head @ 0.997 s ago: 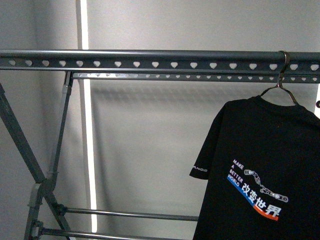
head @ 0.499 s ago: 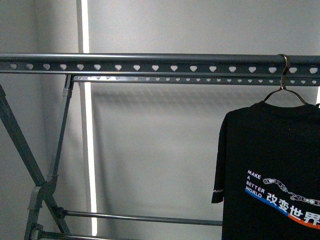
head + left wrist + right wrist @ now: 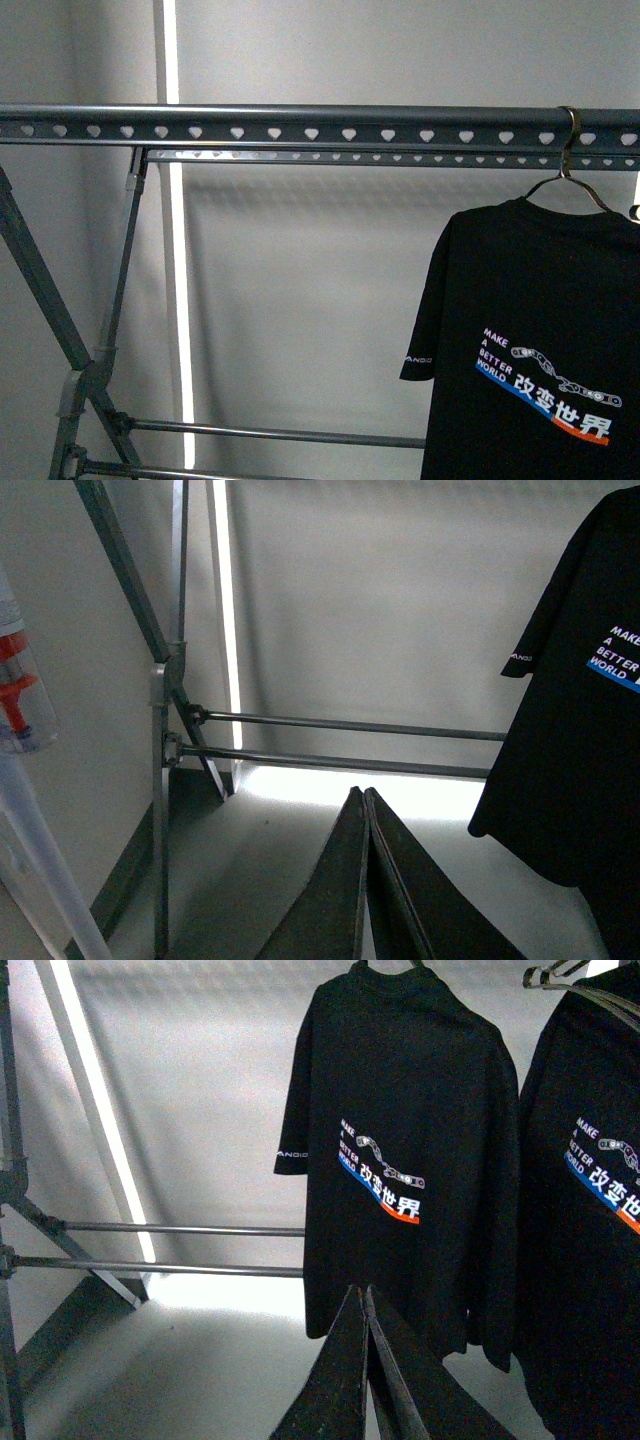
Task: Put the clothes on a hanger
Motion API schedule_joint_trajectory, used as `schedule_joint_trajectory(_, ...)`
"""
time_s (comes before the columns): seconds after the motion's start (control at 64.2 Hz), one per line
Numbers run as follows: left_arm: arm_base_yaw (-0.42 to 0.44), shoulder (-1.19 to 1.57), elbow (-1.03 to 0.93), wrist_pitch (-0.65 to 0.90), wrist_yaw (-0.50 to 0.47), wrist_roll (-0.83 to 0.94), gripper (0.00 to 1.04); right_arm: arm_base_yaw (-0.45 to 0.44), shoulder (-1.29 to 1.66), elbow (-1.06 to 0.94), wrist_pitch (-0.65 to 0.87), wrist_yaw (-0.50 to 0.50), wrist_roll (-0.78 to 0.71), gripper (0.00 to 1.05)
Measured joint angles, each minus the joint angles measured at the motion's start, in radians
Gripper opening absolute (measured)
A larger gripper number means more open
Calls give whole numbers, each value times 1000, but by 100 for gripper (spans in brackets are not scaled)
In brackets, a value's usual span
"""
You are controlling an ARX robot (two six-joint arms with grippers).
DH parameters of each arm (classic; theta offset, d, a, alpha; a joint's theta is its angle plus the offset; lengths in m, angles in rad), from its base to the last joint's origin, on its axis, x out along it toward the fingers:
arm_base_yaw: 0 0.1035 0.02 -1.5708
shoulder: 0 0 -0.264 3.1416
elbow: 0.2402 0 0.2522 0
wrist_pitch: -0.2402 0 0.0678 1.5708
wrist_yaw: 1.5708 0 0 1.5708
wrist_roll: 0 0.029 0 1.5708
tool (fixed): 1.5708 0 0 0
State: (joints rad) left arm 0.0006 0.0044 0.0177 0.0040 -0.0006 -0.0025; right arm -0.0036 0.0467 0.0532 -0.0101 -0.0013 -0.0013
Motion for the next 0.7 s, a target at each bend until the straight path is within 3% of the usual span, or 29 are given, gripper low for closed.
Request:
schedule_joint_trajectory(0.296,0,0,0,0,0,0,4,0,-42,-47,6,0,0,2)
schedule_joint_trajectory(0.374,0,0,0,0,0,0,18,0,-42,-47,6,0,-2,6)
schedule_joint_trajectory(0.701,0,0,0,0,0,0,76,0,-42,-47,6,0,-2,64)
